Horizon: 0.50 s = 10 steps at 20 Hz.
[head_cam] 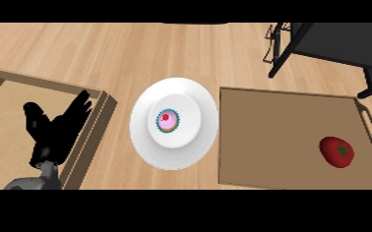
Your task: Pick the bell pepper from the tray and place it in the tiered shelf
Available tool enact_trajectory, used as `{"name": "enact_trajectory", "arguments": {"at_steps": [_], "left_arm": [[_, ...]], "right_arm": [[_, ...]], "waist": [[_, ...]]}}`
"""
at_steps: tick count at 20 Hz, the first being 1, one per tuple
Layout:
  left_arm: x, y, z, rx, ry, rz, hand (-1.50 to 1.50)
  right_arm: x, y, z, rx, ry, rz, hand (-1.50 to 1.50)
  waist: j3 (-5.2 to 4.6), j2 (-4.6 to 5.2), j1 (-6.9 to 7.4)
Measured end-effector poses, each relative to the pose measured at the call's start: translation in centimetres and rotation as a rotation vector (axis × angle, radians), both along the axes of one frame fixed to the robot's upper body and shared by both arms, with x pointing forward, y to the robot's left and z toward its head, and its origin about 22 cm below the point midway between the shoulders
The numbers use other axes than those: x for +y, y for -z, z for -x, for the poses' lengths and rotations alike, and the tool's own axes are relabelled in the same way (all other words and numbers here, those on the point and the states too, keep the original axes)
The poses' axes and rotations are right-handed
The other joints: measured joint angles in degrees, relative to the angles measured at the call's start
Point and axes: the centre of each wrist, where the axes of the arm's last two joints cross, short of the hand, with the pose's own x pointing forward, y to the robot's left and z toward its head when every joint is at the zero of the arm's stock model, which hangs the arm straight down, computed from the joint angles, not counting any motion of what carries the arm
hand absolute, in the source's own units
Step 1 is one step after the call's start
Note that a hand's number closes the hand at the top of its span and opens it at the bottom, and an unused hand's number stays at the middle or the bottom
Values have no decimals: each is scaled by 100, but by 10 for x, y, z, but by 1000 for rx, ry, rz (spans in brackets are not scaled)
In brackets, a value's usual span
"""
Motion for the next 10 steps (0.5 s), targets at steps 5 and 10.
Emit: {"name": "enact_trajectory", "arguments": {"at_steps": [5, 10], "left_arm": [[-1, 0, 0, -2, -2, -7, 0], [-3, -1, 0, 0, -3, -15, 0]], "right_arm": [[-8, 2, -6, -26, -21, -10, 150], [-10, 2, -11, -36, -44, -8, 150]], "waist": [[2, 2, 7], [-1, 4, 16]]}}
